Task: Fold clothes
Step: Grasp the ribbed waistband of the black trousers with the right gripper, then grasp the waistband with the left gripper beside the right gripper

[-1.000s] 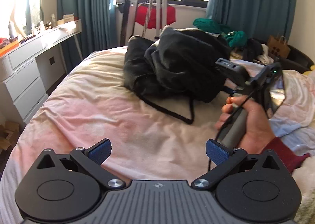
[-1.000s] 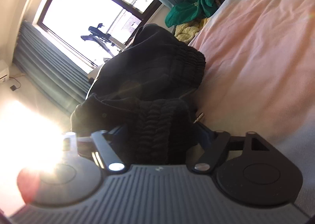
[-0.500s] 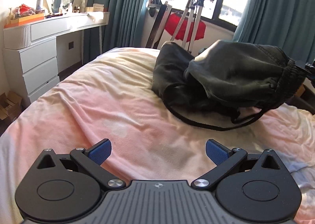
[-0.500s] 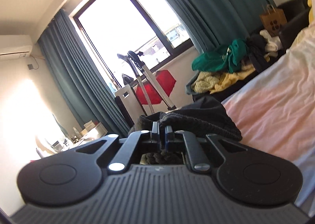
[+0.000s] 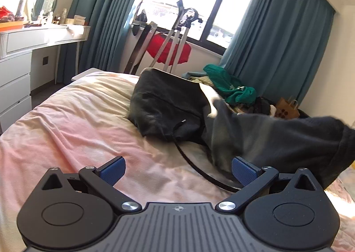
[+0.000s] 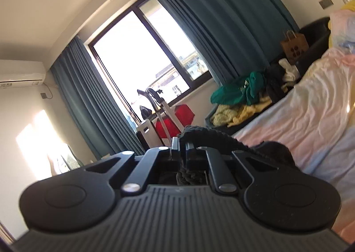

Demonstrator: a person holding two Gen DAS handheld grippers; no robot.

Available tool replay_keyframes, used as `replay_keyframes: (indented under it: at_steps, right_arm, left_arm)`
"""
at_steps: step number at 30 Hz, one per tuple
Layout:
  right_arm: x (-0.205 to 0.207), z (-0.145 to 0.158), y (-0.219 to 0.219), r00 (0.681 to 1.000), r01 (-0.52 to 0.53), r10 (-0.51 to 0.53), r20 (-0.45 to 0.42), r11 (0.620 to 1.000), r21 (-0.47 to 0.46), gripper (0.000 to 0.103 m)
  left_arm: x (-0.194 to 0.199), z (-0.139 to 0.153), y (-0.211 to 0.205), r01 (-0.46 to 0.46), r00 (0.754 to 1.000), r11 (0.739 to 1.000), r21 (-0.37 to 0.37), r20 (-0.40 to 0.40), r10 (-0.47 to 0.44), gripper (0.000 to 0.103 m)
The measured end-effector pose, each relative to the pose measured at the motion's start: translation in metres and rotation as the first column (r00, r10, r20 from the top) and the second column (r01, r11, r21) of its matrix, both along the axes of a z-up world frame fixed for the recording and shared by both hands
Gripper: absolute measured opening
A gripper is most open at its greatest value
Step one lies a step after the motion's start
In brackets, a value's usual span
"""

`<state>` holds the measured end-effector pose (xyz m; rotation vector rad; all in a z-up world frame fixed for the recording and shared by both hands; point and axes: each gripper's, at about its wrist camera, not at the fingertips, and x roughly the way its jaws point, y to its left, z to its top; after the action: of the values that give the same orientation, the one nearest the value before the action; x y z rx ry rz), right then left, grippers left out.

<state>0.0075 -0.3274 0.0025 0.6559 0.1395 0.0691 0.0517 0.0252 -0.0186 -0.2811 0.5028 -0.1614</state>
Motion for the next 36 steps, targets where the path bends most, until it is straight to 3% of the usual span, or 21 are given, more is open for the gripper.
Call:
replay_keyframes:
  at_steps: [3,5,8,13,15,17,19,23,26,29,32,34,36]
  right_arm:
    - [0.007,-0.043,0.003,0.992,-0.039,0.046,-0.119,0.998,0.055,0.008]
    - [0.014,-0.056,0.013,0.980,-0.069,0.074,-0.183,0.997,0.032,0.008]
    - [0.020,-0.062,0.028,0.969,-0.097,0.090,-0.231,0.995,-0.021,0.010]
    - [0.016,-0.063,0.022,0.961,-0.114,0.110,-0.254,0.994,-0.002,0.013]
    - [0.009,-0.059,0.014,0.959,-0.118,0.114,-0.259,0.993,0.003,0.026]
    - [0.004,-0.054,0.003,0.957,-0.111,0.114,-0.265,0.993,0.025,0.074]
    - [-0.003,-0.052,-0.010,0.960,-0.091,0.106,-0.261,0.994,0.067,0.084]
    - [-0.017,-0.052,-0.037,0.958,0.002,0.035,-0.286,0.992,0.126,0.084]
    - [-0.027,-0.056,-0.063,0.945,0.114,-0.065,-0.321,0.984,0.135,0.084]
    - [-0.032,-0.076,-0.094,0.901,0.282,-0.197,-0.386,0.942,0.180,0.084]
    - [-0.029,-0.098,-0.117,0.880,0.335,-0.203,-0.430,0.906,0.258,0.084]
    - [-0.026,-0.104,-0.122,0.877,0.338,-0.203,-0.435,0.904,0.261,0.084]
    - [-0.021,-0.107,-0.126,0.880,0.325,-0.196,-0.433,0.913,0.247,0.084]
  left_arm:
    - [-0.009,-0.001,-0.015,0.059,0.998,0.998,0.035,0.031,-0.060,0.103]
    - [-0.013,-0.003,-0.021,0.104,0.994,0.994,0.022,0.042,-0.105,0.103]
    - [-0.013,-0.005,-0.030,0.175,0.982,0.984,0.008,0.065,-0.176,0.103]
    - [-0.009,-0.014,-0.045,0.241,0.967,0.971,0.002,0.084,-0.240,0.103]
    - [-0.006,-0.020,-0.051,0.270,0.960,0.963,-0.009,0.084,-0.269,0.103]
    - [-0.004,-0.026,-0.058,0.300,0.951,0.954,-0.019,0.085,-0.297,0.103]
    - [-0.007,-0.032,-0.068,0.340,0.937,0.940,-0.004,0.093,-0.338,0.103]
    - [-0.015,-0.043,-0.096,0.417,0.904,0.909,0.025,0.097,-0.417,0.103]
    - [-0.022,-0.047,-0.129,0.470,0.871,0.878,0.095,0.112,-0.478,0.102]
    - [-0.027,-0.049,-0.165,0.516,0.830,0.840,0.168,0.144,-0.539,0.102]
    - [-0.032,-0.059,-0.204,0.525,0.802,0.797,0.298,0.140,-0.580,0.102]
    - [-0.031,-0.072,-0.228,0.475,0.821,0.789,0.389,0.126,-0.556,0.100]
    - [-0.020,-0.084,-0.239,0.452,0.854,0.808,0.378,0.078,-0.515,0.097]
